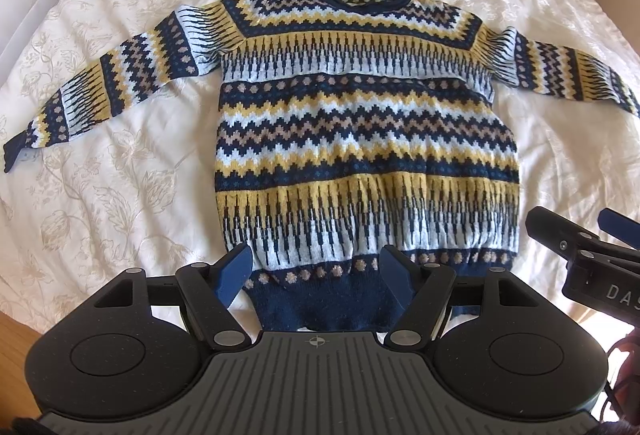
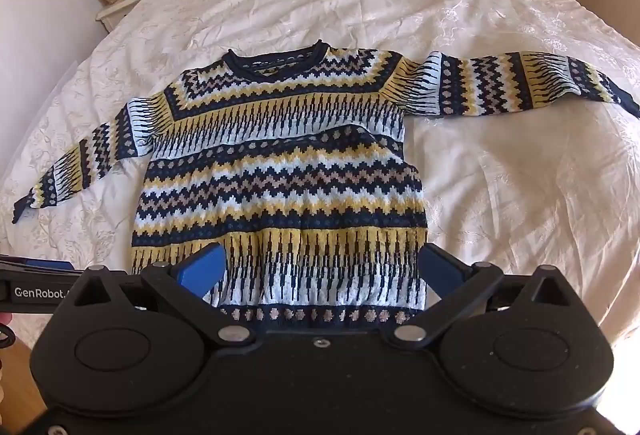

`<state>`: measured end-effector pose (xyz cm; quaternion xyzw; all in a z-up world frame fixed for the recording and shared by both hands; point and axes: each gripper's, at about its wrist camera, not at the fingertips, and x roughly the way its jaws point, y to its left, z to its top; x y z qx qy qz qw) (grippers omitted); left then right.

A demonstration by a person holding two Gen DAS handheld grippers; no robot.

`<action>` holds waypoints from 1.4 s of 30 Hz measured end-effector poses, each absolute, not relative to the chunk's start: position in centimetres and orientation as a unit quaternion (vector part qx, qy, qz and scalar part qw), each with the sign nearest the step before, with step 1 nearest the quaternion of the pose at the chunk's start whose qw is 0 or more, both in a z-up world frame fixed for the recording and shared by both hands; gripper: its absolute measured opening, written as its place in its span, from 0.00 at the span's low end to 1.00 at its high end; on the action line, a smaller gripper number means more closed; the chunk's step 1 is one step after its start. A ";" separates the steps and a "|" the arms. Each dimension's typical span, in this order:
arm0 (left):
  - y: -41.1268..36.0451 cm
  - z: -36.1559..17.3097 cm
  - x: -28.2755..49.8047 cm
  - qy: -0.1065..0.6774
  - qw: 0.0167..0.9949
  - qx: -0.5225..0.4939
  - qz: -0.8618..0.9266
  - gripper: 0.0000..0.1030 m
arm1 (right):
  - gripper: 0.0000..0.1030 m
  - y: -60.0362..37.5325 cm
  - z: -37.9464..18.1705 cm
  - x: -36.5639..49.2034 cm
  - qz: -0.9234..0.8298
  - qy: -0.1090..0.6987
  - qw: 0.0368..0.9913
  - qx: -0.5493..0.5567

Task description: Fold small clothes

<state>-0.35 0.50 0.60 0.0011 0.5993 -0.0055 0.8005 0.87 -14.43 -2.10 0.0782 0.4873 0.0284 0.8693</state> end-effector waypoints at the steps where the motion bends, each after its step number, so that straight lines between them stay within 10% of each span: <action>1: 0.5 0.6 -0.4 0.599 0.801 0.001 -0.006 0.67 | 0.99 -14.4 -2.1 0.9 0.028 0.487 0.869 0.078; 42: 1.0 3.2 2.1 0.519 0.852 -0.061 -0.020 0.67 | 0.99 -16.9 0.7 3.3 0.004 0.391 0.919 0.056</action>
